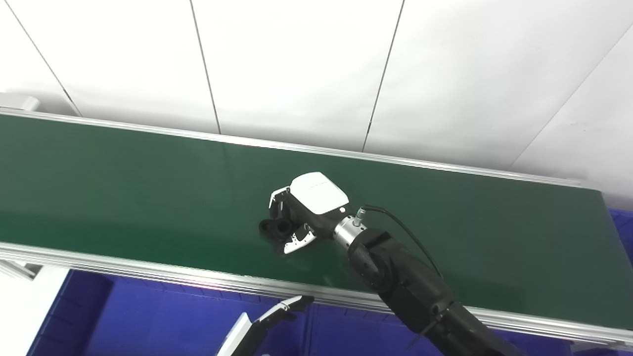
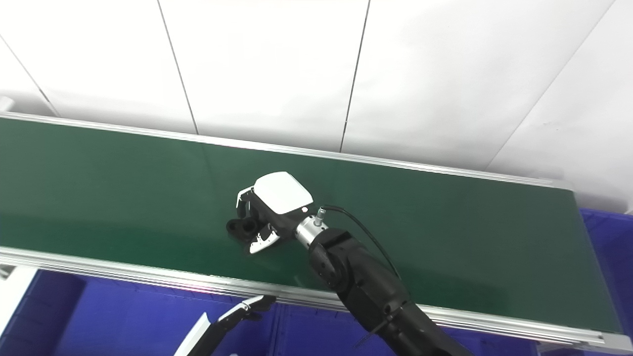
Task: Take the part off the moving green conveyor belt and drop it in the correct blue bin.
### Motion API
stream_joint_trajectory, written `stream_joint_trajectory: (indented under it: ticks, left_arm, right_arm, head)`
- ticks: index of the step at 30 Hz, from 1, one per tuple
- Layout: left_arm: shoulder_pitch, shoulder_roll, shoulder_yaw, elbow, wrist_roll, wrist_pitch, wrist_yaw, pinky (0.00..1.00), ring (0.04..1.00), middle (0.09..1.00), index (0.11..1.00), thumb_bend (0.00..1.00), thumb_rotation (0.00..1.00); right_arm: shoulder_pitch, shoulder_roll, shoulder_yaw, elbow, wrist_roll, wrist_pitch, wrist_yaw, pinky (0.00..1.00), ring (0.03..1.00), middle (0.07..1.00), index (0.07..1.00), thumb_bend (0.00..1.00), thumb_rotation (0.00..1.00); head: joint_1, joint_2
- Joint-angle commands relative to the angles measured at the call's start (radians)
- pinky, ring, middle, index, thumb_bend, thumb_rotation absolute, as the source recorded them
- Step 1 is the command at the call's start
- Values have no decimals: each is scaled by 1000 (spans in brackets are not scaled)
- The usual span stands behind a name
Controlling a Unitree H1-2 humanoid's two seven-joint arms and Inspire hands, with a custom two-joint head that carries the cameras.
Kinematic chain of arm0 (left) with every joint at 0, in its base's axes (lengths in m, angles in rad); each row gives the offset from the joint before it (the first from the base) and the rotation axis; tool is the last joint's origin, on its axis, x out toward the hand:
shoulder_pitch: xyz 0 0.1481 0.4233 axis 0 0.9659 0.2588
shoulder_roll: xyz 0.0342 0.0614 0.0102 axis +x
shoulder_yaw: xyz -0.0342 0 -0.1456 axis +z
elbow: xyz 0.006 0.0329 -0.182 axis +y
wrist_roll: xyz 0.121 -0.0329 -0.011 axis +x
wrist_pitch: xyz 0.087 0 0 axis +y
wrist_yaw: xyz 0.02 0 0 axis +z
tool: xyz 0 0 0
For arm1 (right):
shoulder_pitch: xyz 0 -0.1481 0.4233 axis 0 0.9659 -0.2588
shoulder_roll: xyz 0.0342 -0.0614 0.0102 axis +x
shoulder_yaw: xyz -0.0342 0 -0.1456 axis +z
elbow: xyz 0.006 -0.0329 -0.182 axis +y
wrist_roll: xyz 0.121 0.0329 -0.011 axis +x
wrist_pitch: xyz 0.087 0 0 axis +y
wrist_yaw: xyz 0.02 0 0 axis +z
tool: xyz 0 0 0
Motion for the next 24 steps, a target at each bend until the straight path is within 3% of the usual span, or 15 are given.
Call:
stream_joint_trajectory:
  ticks: [1,6,12,18,19,24]
  left_arm:
    - [10,-1,6,-30,15,-21,3,763,830,864,845,753,552]
    - [9,1,12,-29,15,-21,-3,762,831,865,846,742,546]
    - [9,7,14,-30,14,-21,-9,768,837,869,848,737,548]
    - [7,16,9,-32,22,-21,1,767,837,870,848,726,543]
    - [7,18,9,-33,21,-21,0,765,836,870,848,726,542]
    - [10,26,10,-39,17,-21,-1,765,834,873,847,725,541]
  right_arm:
    - [42,3,48,30,-54,-22,33,224,281,422,513,522,0]
    - [44,1,48,28,-60,-38,-2,242,306,434,511,524,0]
    - [55,-5,28,-25,-52,-41,-33,157,212,401,501,522,0]
    - [83,-16,-23,-170,-32,-11,7,153,208,395,497,523,0]
    - [91,-18,-35,-202,-32,-2,20,154,210,432,490,527,0]
    - [145,-28,-111,-412,-29,72,143,229,298,411,527,522,0]
  head:
    - [-1,-2]
    - [-1,-1]
    - [-5,1]
    - [-14,9]
    - [-14,9]
    - [-22,16]
